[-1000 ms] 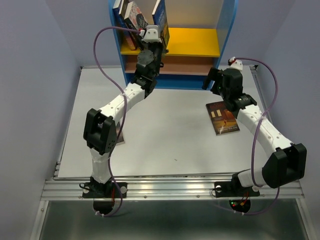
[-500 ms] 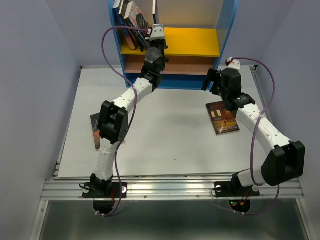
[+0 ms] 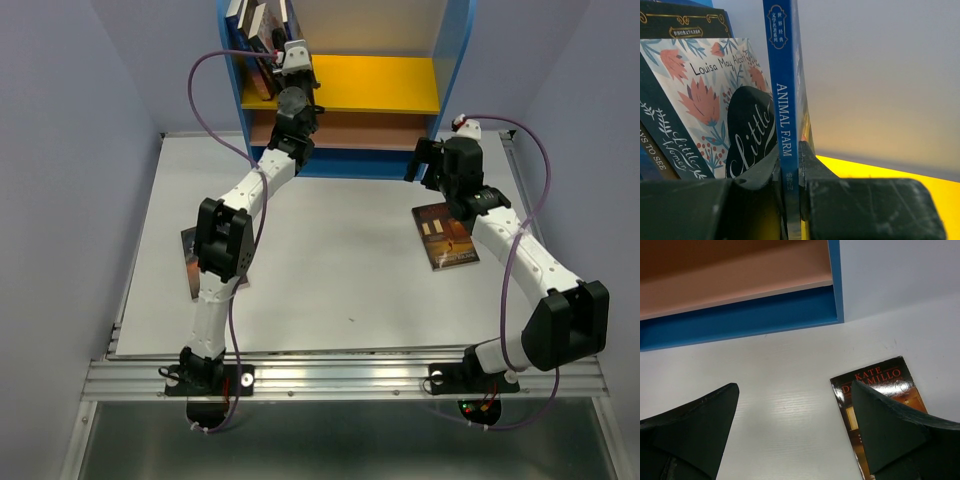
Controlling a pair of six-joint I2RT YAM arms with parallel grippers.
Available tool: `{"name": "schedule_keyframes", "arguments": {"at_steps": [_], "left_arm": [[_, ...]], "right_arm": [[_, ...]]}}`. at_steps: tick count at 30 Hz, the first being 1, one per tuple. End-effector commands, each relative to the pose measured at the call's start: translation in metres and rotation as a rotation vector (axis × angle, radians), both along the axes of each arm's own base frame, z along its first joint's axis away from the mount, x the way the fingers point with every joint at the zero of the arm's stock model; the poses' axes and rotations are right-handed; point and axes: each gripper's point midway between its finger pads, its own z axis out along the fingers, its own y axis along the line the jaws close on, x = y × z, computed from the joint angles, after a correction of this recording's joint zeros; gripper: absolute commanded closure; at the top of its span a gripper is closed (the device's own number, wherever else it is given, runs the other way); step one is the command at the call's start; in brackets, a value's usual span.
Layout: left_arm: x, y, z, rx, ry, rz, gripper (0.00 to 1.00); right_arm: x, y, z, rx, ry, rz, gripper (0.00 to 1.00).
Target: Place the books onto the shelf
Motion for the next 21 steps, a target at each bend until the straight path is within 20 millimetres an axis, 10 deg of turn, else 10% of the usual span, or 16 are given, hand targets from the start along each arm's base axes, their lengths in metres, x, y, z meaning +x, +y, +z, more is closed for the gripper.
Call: {"name": "schedule_keyframes", "arguments": {"at_steps": [1,21], "left_arm": [[-0.02,0.018,0.063,-0.098,-0.154,0.001,0.9],[-0.014,0.016,0.041,-0.133,-0.111,0.019,0.56]], "right_arm": [[0.006,-0.002,0.011,-0.001,-0.033,-0.001,0.0],[0.007,0.001,0.006,-0.001,-0.022,0.013,0.0]]}}
